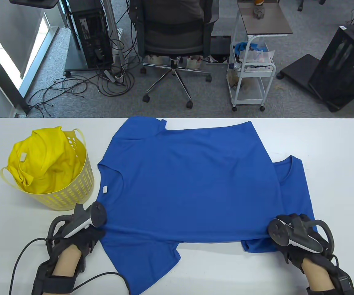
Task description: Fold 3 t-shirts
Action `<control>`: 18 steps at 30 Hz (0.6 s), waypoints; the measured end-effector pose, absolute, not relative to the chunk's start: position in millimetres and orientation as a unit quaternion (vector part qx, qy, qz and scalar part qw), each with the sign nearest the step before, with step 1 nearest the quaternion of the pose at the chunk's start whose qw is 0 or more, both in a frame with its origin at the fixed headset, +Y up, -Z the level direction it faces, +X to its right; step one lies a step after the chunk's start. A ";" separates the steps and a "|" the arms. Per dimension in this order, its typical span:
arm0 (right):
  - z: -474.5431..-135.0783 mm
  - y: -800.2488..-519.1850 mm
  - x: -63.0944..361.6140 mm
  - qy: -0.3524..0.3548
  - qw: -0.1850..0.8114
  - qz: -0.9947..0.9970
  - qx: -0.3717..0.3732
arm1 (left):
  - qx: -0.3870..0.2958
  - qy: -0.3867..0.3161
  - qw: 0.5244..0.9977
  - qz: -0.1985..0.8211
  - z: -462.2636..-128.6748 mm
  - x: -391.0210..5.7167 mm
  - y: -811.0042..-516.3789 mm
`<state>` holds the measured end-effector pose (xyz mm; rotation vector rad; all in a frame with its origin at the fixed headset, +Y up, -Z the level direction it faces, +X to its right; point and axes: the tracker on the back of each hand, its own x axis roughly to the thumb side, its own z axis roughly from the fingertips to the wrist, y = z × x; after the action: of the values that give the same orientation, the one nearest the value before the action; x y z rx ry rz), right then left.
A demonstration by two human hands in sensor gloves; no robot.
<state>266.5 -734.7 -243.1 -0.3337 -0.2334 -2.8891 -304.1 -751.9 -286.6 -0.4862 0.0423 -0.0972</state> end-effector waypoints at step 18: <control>-247.7 -708.6 340.9 0.029 -0.007 -0.995 0.095 | -0.214 0.055 0.971 -0.089 -291.9 -319.3 -760.3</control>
<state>340.9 -708.6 -247.7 0.3008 0.0912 -3.1400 -319.3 -760.3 -291.9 -0.4328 0.1118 -0.1799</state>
